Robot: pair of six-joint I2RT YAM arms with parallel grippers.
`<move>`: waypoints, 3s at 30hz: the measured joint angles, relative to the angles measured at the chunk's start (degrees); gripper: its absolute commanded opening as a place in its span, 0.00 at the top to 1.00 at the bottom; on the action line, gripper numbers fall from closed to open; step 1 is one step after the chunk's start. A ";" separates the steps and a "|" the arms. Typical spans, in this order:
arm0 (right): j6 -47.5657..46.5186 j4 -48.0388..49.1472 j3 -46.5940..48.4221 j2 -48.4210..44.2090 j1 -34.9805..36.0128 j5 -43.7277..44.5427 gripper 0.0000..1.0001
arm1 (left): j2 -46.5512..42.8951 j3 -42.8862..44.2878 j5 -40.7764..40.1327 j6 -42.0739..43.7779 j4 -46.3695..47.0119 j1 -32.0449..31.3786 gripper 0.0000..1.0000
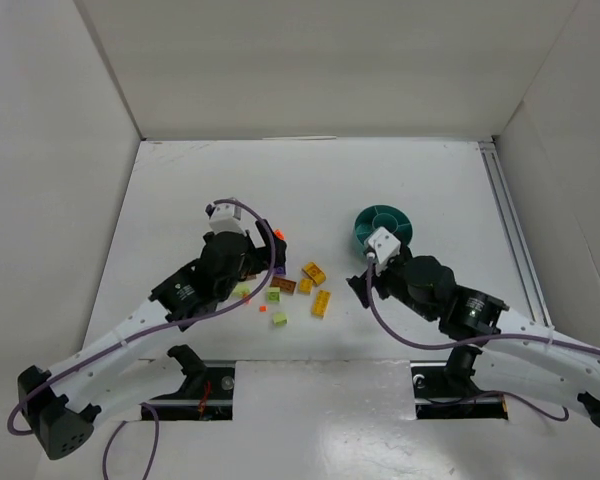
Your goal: Sort the legos into containers by color
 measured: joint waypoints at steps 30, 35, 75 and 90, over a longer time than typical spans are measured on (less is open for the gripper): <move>47.30 -2.16 10.16 39.67 12.17 11.39 0.12 | -4.81 -7.82 -2.23 0.35 2.75 -0.63 0.01; 55.10 -6.80 12.41 42.49 12.09 16.65 0.16 | -4.81 -7.85 -2.19 0.35 2.78 -0.63 0.01; 58.10 -0.33 9.66 47.84 8.59 19.93 0.71 | -3.69 -7.87 -1.95 0.35 2.93 -0.63 0.01; 10.14 17.84 5.79 22.08 0.22 26.34 0.71 | -3.65 -9.11 3.10 3.52 7.39 -0.63 0.01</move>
